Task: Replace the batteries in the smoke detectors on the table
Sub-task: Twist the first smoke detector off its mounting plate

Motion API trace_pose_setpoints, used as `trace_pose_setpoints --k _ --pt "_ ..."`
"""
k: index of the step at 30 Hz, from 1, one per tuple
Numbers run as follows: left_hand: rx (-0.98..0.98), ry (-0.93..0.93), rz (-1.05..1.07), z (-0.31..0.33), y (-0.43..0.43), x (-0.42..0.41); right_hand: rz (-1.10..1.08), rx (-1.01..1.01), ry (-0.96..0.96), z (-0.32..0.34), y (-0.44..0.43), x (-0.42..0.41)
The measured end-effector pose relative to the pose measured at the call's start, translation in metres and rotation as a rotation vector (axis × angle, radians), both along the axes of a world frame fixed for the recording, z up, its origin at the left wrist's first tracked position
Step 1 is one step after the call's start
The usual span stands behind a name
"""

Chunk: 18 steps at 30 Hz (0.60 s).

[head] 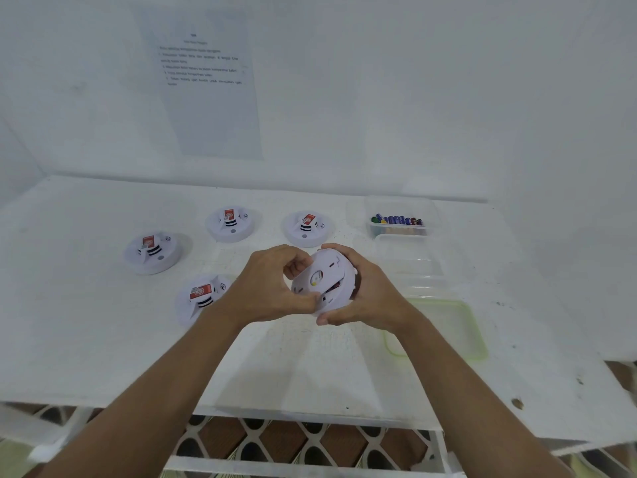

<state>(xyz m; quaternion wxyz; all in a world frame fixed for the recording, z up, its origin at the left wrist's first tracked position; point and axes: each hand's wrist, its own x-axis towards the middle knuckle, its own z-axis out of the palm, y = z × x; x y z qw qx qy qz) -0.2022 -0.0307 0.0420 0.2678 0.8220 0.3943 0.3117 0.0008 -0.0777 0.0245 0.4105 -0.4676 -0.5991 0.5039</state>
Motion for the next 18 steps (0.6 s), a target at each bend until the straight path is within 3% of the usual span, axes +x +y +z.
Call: trace_pose_setpoints --k 18 --pt "-0.006 0.066 -0.077 -0.001 0.0 -0.006 0.04 -0.04 0.052 -0.009 0.0 0.012"
